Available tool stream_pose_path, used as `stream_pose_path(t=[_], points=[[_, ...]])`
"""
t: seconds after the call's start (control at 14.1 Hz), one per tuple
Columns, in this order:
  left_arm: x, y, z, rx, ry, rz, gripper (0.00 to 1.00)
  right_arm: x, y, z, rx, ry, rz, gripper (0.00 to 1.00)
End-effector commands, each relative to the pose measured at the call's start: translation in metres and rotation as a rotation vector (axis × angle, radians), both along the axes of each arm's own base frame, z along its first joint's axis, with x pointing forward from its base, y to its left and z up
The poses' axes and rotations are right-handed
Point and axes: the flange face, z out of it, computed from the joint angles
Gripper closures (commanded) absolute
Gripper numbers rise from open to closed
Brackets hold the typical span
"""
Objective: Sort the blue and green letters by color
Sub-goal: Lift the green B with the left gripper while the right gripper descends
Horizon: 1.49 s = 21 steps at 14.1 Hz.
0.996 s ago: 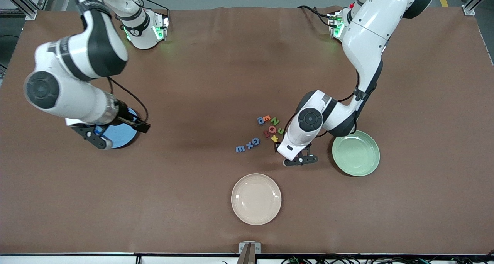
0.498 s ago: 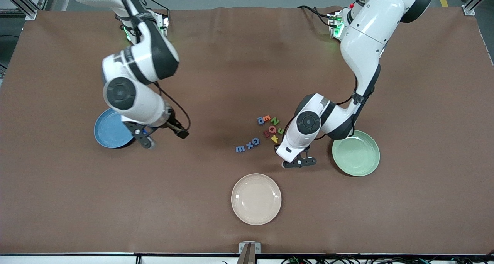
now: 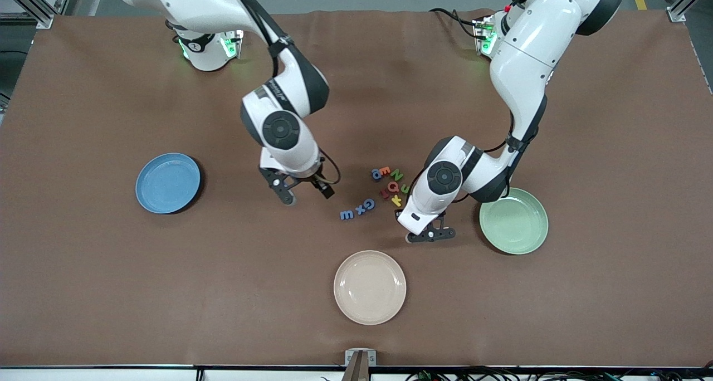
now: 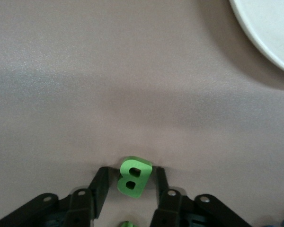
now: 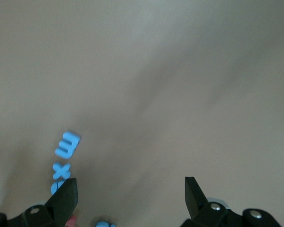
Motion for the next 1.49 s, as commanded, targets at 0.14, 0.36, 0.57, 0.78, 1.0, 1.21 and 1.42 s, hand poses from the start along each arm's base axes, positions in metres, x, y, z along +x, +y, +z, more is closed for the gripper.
stream_pose_path(t=[0.14,0.36,0.57,0.78,1.0,1.21,1.42], points=[[0.007,-0.002,0.006,0.000,-0.027,-0.008,0.69,-0.007,0.059,-0.037,0.010,-0.033,-0.055,0.01],[0.008,-0.001,0.008,0.000,-0.031,-0.005,0.78,-0.011,0.076,-0.052,0.002,-0.034,-0.044,0.11],[0.013,0.006,0.019,0.002,-0.039,0.003,0.81,-0.017,0.091,-0.065,-0.003,-0.031,-0.053,0.20],[0.020,0.026,0.036,0.026,-0.025,-0.013,0.81,-0.028,0.119,-0.087,-0.012,-0.036,-0.064,0.20],[0.021,0.059,0.055,0.054,-0.006,-0.043,0.81,-0.039,0.133,-0.097,-0.030,-0.048,-0.052,0.20],[0.011,0.096,0.072,0.073,0.008,-0.095,0.81,-0.053,0.144,-0.099,-0.047,-0.053,-0.035,0.20],[0.008,0.139,0.078,0.089,0.024,-0.126,0.81,-0.062,0.150,-0.104,-0.060,-0.057,-0.015,0.21]])
